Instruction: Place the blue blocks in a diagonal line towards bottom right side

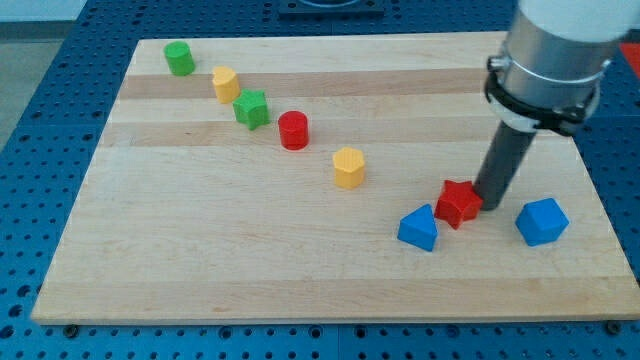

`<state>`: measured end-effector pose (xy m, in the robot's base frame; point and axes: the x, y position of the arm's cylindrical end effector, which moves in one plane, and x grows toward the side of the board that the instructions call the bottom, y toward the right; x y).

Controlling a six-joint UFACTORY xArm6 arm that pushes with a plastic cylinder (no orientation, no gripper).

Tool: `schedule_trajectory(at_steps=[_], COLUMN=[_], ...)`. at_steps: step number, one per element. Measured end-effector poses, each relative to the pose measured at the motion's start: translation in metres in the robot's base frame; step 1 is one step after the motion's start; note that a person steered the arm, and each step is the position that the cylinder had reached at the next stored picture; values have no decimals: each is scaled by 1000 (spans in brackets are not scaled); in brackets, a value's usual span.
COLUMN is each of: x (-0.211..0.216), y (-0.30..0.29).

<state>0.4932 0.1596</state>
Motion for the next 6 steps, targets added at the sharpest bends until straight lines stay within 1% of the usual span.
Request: schedule_trajectory(at_steps=[2,3,4,5,6], x=[-8,-12,-31,-19,6], y=[-47,-57,-40,-22,-22])
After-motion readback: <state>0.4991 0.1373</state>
